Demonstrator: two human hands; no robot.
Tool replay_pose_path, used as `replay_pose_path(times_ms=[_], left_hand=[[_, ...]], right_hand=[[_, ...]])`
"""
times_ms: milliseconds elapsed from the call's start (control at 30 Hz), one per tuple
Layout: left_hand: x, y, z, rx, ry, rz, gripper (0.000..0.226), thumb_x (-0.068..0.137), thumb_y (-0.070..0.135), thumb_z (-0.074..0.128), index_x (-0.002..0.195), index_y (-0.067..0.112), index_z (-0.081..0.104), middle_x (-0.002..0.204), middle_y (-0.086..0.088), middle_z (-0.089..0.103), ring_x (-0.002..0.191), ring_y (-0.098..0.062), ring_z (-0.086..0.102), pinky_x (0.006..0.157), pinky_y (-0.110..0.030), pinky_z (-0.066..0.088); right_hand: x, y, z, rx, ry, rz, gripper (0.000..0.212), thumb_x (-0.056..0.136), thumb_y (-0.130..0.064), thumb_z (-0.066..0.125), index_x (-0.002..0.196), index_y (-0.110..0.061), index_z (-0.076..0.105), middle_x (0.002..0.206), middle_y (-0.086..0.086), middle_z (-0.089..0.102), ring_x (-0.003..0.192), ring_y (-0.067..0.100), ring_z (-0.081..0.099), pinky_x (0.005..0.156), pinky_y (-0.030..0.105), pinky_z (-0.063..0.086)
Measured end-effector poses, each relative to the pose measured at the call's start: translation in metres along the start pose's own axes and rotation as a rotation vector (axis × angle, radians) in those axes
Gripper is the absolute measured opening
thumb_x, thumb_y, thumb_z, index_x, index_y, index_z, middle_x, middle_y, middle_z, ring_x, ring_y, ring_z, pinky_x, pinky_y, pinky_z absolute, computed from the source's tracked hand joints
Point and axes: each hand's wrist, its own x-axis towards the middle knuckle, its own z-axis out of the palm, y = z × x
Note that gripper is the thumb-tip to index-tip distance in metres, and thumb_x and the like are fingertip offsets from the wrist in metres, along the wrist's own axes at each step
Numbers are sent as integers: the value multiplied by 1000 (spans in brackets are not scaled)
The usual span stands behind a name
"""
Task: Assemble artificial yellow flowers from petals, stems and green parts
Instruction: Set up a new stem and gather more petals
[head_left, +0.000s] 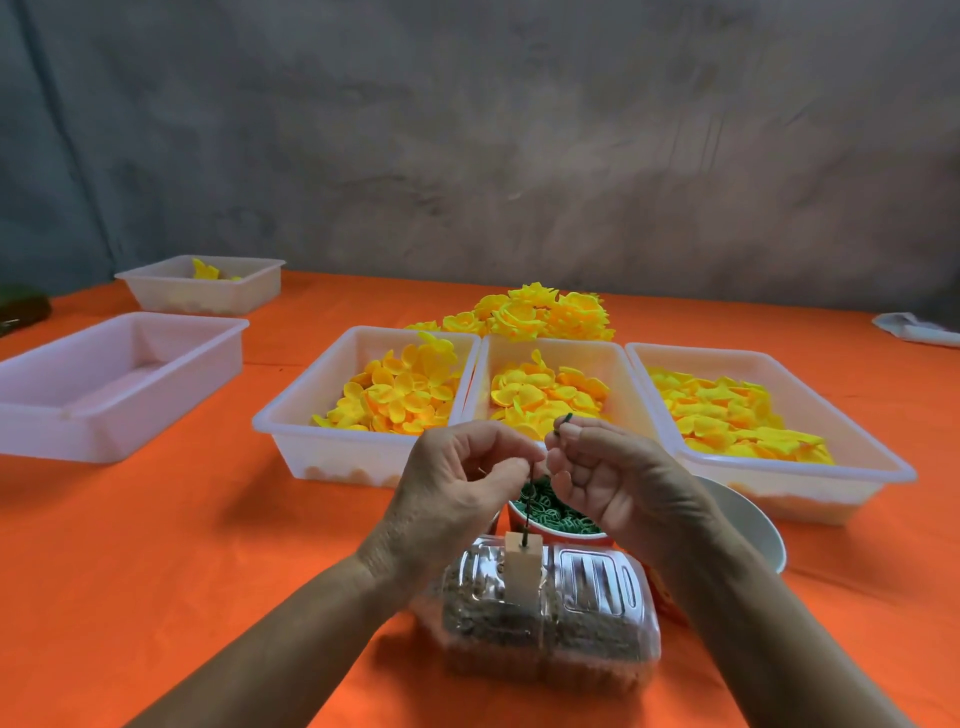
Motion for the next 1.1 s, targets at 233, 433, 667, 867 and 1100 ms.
replay_pose_path(times_ms=[233,433,667,867,1100], left_hand=[[-7,3,5,-67,48,14,6,73,12,69,76,15,73,75,-3,74,74,-21,69,70,-34,57],[-9,1,7,-119,78,-14,8,79,6,72,79,14,73,77,-7,74,72,-17,70,66,-27,55],[-10,3,8,-166,106,-58,11,76,2,72,71,12,72,70,-5,73,66,-12,69,61,-20,53],[-12,5,8,-208,110,-74,5,71,11,75,72,10,71,66,0,71,60,-4,64,56,-14,48],[-12,2,8,-181,136,-107,5,73,10,76,70,14,73,70,-9,71,65,-15,61,58,-21,49]], right_hand=[[-13,3,6,81,-46,20,10,60,-8,66,70,-6,67,67,9,66,56,13,64,51,20,53],[-20,3,8,57,-60,42,4,66,-13,66,66,-12,70,69,5,65,55,10,61,50,20,51],[-24,6,11,-26,-102,11,4,67,-14,74,69,-16,70,71,2,62,58,8,58,52,19,50],[-27,6,15,-120,-107,-75,15,59,-18,75,72,-11,72,66,4,63,56,8,57,50,18,49],[-29,6,14,-212,-92,-116,19,59,-23,76,73,-12,72,64,4,62,57,9,58,51,18,48]])
